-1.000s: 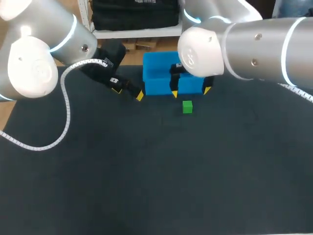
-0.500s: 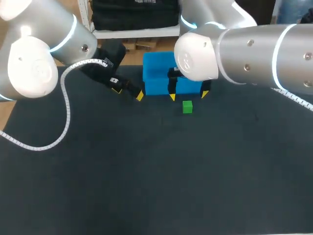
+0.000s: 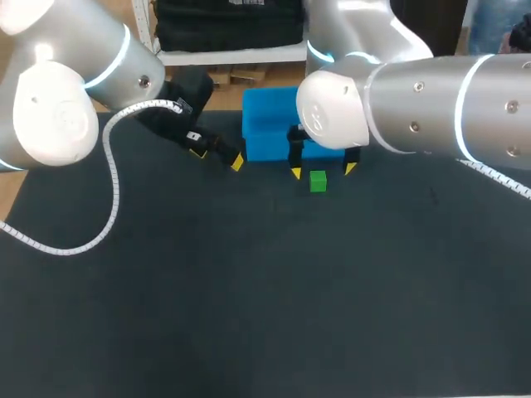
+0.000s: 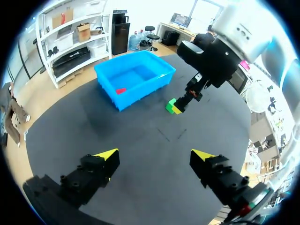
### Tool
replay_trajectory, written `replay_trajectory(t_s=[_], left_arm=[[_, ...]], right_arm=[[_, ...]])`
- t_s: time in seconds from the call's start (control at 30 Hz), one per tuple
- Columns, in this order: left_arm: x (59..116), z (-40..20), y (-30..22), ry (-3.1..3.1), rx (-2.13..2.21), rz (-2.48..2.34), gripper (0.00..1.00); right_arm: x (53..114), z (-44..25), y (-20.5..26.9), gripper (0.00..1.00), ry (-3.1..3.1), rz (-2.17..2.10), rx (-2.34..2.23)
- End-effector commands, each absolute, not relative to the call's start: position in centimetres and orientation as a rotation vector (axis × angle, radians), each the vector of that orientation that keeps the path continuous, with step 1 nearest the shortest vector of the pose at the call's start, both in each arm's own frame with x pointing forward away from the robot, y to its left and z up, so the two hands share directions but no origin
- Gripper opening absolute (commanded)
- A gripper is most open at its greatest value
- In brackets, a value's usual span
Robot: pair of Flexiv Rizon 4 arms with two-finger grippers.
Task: Use the left arm to pick the red cube and place it into the blue plastic box first, then use the right arm to grasp the green cube and put it into the same blue plastic box after the first action is fully finished.
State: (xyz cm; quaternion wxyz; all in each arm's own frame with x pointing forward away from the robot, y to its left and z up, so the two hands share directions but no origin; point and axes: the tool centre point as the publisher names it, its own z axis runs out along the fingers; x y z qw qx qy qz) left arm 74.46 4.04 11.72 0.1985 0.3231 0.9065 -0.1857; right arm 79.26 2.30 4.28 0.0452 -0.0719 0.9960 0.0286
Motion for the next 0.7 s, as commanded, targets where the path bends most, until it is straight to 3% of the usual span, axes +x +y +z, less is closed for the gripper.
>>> replay_trajectory(t_s=[0.03, 0.7], left_arm=[[74.5, 11.7, 4.1, 2.531, 0.906, -0.525, 1.00], [74.5, 11.7, 4.1, 2.531, 0.906, -0.525, 1.00]], right_arm=[[79.8, 3.8, 2.4, 1.00, 3.049, 0.077, -0.212], [81.5, 1.7, 3.3, 1.00, 3.097, 0.045, -0.199]])
